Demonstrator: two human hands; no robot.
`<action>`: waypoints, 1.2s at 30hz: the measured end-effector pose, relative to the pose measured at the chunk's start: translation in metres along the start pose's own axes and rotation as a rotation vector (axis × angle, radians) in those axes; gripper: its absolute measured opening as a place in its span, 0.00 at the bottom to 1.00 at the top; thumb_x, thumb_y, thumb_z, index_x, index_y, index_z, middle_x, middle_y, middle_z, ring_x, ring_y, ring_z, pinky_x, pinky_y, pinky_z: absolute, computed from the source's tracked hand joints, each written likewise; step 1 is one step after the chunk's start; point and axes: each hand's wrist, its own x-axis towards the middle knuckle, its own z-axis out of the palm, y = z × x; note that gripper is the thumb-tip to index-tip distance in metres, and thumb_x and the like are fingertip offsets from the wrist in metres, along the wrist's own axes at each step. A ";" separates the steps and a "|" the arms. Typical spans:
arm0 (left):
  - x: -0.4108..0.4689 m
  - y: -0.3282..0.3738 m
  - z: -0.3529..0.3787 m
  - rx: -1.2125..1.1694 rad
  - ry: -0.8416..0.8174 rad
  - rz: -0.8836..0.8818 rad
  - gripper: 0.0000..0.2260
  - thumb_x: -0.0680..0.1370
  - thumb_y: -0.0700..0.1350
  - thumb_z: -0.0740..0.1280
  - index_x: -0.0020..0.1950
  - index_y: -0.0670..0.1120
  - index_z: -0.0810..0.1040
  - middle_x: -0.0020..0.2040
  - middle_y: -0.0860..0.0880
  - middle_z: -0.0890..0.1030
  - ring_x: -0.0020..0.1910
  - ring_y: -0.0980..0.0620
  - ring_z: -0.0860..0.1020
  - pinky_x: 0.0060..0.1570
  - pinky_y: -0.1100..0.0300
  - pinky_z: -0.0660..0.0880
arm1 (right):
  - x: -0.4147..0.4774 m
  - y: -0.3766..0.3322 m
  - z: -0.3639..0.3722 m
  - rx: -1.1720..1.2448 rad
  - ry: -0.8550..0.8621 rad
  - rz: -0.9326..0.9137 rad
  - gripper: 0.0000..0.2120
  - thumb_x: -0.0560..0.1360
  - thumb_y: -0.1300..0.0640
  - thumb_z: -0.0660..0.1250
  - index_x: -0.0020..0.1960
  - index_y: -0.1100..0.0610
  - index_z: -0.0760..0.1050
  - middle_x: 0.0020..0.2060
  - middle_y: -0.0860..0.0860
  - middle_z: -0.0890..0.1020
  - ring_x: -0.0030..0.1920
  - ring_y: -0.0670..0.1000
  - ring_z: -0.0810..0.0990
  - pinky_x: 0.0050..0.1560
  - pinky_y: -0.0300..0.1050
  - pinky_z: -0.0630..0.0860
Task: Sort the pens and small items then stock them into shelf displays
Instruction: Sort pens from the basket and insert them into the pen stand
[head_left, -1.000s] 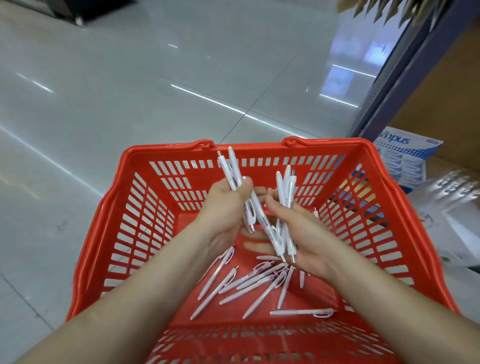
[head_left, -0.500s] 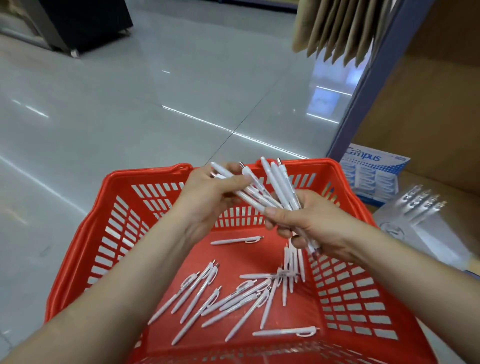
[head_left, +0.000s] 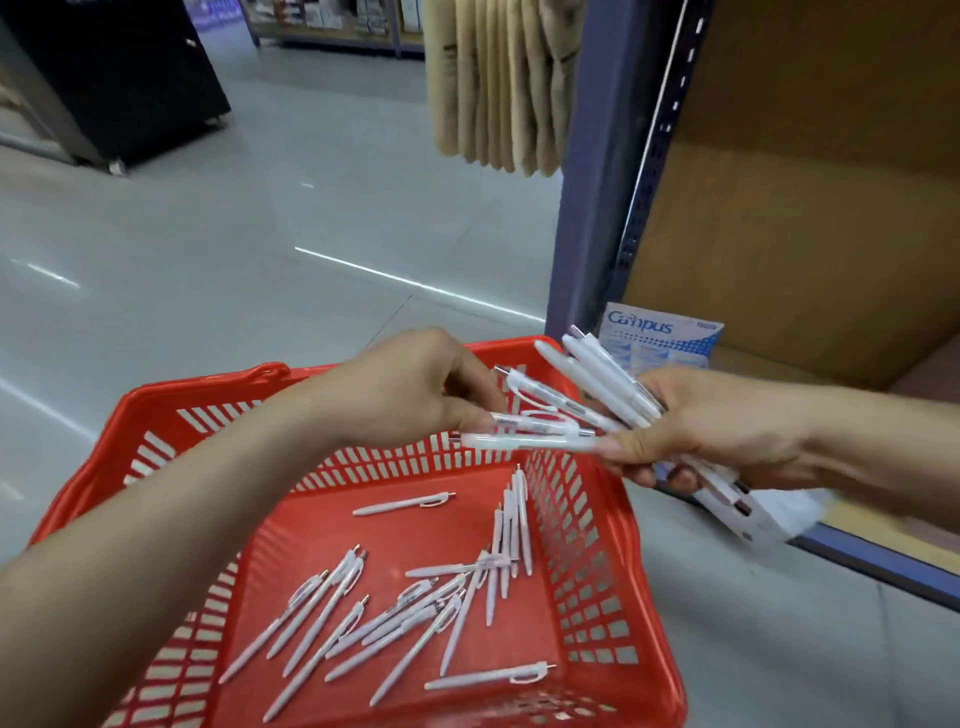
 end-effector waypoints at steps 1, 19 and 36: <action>0.008 0.010 0.001 0.154 0.029 0.039 0.04 0.72 0.45 0.73 0.47 0.51 0.84 0.42 0.55 0.84 0.41 0.58 0.79 0.46 0.60 0.75 | -0.008 0.010 -0.007 -0.005 0.032 -0.014 0.09 0.75 0.65 0.69 0.37 0.58 0.75 0.25 0.51 0.75 0.24 0.45 0.69 0.22 0.34 0.65; 0.101 0.172 0.104 -0.900 0.032 -0.125 0.07 0.78 0.33 0.63 0.49 0.45 0.71 0.44 0.46 0.85 0.43 0.50 0.84 0.41 0.62 0.80 | -0.078 0.135 -0.057 0.910 0.325 -0.186 0.10 0.76 0.63 0.66 0.57 0.57 0.74 0.46 0.61 0.84 0.29 0.47 0.70 0.22 0.34 0.63; 0.159 0.204 0.128 -0.678 0.051 -0.231 0.08 0.76 0.42 0.69 0.50 0.38 0.76 0.43 0.42 0.83 0.40 0.50 0.82 0.45 0.57 0.81 | -0.072 0.168 -0.112 1.106 0.496 -0.281 0.01 0.76 0.63 0.67 0.45 0.60 0.76 0.30 0.52 0.77 0.26 0.44 0.66 0.21 0.32 0.62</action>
